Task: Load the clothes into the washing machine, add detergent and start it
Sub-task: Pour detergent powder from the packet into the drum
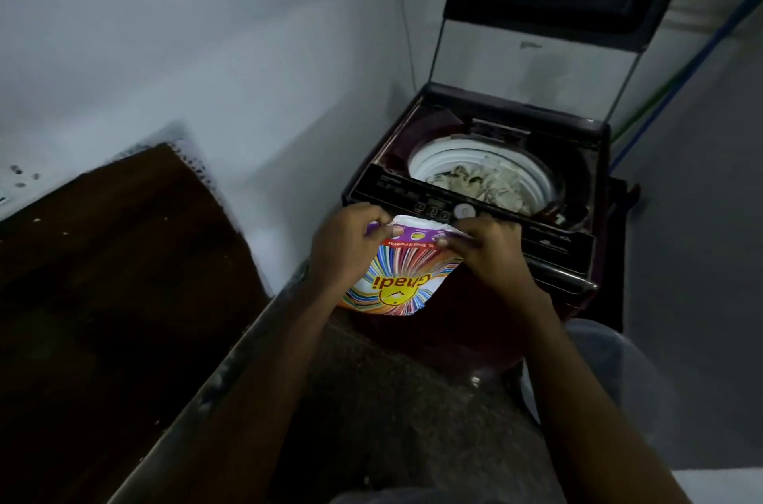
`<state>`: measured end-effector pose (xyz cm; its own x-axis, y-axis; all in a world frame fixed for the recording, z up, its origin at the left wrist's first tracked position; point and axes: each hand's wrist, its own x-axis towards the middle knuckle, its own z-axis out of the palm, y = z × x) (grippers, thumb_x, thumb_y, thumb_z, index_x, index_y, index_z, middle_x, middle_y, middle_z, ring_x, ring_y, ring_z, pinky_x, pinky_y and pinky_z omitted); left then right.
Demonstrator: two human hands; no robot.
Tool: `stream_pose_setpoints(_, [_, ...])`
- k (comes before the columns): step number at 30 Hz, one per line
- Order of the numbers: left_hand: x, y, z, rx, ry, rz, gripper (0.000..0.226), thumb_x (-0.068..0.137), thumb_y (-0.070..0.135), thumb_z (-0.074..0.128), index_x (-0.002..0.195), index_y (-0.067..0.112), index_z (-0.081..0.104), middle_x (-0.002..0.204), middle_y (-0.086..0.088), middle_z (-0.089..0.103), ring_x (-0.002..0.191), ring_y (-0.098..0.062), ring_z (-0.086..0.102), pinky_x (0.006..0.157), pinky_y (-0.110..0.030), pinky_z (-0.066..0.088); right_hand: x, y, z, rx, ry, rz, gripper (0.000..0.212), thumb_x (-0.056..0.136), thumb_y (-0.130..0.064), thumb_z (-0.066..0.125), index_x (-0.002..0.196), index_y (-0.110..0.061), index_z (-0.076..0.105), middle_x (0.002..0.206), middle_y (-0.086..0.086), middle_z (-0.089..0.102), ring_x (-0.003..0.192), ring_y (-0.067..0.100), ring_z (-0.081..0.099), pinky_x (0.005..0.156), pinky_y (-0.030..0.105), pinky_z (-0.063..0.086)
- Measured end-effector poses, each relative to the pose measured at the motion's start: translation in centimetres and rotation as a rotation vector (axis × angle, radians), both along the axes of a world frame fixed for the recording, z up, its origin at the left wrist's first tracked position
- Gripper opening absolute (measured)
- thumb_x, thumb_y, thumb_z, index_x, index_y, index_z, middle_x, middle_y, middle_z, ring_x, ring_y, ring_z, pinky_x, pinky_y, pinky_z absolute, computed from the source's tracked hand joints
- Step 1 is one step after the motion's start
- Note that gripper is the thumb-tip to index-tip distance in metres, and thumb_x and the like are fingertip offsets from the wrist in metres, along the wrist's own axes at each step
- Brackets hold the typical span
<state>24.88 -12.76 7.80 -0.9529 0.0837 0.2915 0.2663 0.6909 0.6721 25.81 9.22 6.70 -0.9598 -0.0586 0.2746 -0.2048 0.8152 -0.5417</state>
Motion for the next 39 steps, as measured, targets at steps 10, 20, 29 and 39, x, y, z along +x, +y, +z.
stream_pose_setpoints(10, [-2.2, -7.1, -3.7, 0.024, -0.100, 0.283, 0.019, 0.084, 0.040, 0.072, 0.086, 0.020, 0.073, 0.081, 0.004, 0.072, 0.067, -0.006, 0.061, 0.060, -0.019, 0.042, -6.6, -8.5, -3.1, 0.044, -0.062, 0.118, 0.012, 0.085, -0.035, 0.067, 0.087, -0.023, 0.071, 0.085, -0.001, 0.071, 0.086, 0.026, 0.065, 0.070, 0.033, 0.044])
stream_pose_setpoints(20, [-5.3, -10.3, -8.1, -0.011, -0.255, 0.464, 0.020, 0.093, 0.031, 0.062, 0.102, 0.015, 0.068, 0.099, -0.002, 0.070, 0.081, -0.013, 0.064, 0.074, -0.035, 0.055, -12.8, -13.4, -7.7, 0.043, -0.198, 0.312, 0.013, 0.086, -0.028, 0.062, 0.094, -0.024, 0.072, 0.092, -0.001, 0.071, 0.088, 0.024, 0.064, 0.071, 0.036, 0.052])
stream_pose_setpoints(29, [-7.4, -15.8, -14.8, -0.016, -0.389, 0.587, 0.011, 0.093, 0.022, 0.061, 0.102, 0.017, 0.064, 0.098, -0.001, 0.066, 0.087, -0.021, 0.064, 0.075, -0.043, 0.056, -16.6, -19.8, -13.8, 0.189, -0.288, 0.479, 0.023, 0.083, -0.027, 0.055, 0.096, -0.018, 0.072, 0.095, 0.003, 0.072, 0.092, 0.027, 0.064, 0.081, 0.040, 0.048])
stream_pose_setpoints(39, [-11.8, -22.0, -31.7, -0.086, -0.246, 0.522, 0.018, 0.084, 0.031, 0.053, 0.090, 0.019, 0.064, 0.083, 0.003, 0.064, 0.072, -0.008, 0.051, 0.061, -0.018, 0.038, -21.8, -26.2, -32.2, 0.162, -0.323, 0.441, 0.021, 0.090, -0.024, 0.058, 0.104, -0.021, 0.072, 0.100, 0.002, 0.069, 0.095, 0.024, 0.059, 0.080, 0.040, 0.048])
